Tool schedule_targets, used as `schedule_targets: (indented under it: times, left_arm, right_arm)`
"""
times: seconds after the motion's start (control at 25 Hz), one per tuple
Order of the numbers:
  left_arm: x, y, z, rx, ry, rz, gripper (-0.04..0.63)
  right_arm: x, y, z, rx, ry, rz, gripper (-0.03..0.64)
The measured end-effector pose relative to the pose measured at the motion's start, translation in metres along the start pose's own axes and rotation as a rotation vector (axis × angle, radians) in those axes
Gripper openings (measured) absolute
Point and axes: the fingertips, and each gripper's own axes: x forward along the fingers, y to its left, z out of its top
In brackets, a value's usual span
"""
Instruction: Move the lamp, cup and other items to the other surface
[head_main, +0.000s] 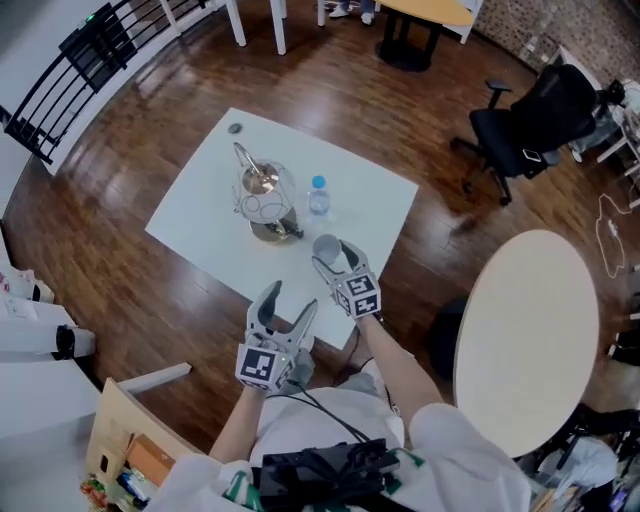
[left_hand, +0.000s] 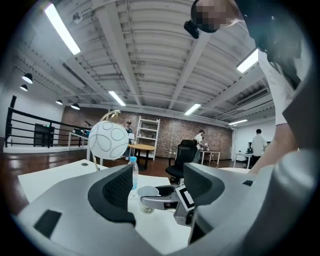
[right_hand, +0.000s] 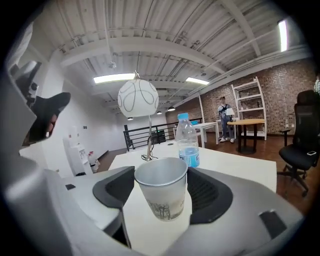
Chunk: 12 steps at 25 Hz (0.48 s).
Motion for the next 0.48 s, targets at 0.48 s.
schedule_targets:
  times: [0.48]
  left_arm:
    - [-0.004,0.042,-0.005,0.017,0.014,0.051,0.310]
  right_arm:
    - [0.055,-0.004,-0.065,0.060,0.138,0.024,0.419]
